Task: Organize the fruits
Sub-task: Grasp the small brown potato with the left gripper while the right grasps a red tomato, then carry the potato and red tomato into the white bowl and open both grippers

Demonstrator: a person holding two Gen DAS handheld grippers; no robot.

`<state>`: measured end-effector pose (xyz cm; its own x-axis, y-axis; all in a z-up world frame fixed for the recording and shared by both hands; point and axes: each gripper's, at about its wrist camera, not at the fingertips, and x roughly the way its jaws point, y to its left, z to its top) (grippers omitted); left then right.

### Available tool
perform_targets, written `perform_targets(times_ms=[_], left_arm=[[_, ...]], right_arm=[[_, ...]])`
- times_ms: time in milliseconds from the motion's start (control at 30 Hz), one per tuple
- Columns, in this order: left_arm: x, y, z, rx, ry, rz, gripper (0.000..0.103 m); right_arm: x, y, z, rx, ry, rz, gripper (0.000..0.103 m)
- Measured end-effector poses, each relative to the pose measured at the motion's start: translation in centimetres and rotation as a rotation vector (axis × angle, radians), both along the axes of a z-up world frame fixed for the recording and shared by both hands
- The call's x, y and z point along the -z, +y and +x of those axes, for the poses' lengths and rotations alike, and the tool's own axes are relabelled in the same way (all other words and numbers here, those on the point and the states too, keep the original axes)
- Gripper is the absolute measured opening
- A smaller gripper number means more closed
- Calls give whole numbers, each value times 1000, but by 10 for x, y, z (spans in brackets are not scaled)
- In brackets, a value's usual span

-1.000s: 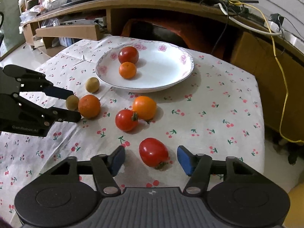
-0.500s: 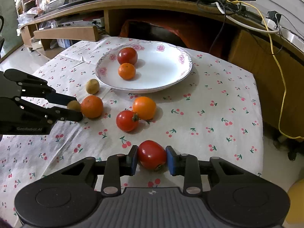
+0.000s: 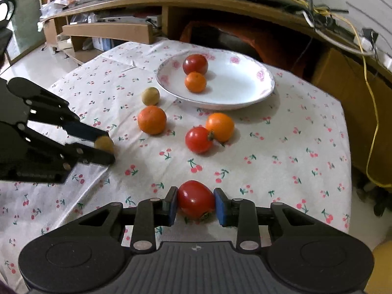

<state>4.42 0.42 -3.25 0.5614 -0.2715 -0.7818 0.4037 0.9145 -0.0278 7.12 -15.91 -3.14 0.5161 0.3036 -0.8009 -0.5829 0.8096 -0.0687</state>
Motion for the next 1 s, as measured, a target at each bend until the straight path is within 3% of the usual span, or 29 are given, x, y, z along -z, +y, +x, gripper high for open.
perform_targets(times_ms=[167,333,433,533,700,1000], left_arm=[[2,0,-1,11,-19,4,34],[3,3,-4,11,-33,9,44],[3,4,-4,1,-36,7,46],[3,4,-8,-13,-39,9,45],[1,3,-6,-26,-14,-11,32],[-9,7,2,-68,-17,-46,32]], right_arm=[[0,-2,1,6,-1,4,40],[1,-3,1,3,2,1,45],[0,-3,1,7,5,-2,43],[-1,-3,1,5,23,7,30],[-2,-4,1,25,35,12,30],[-11,-7,10,68,29,48,29]])
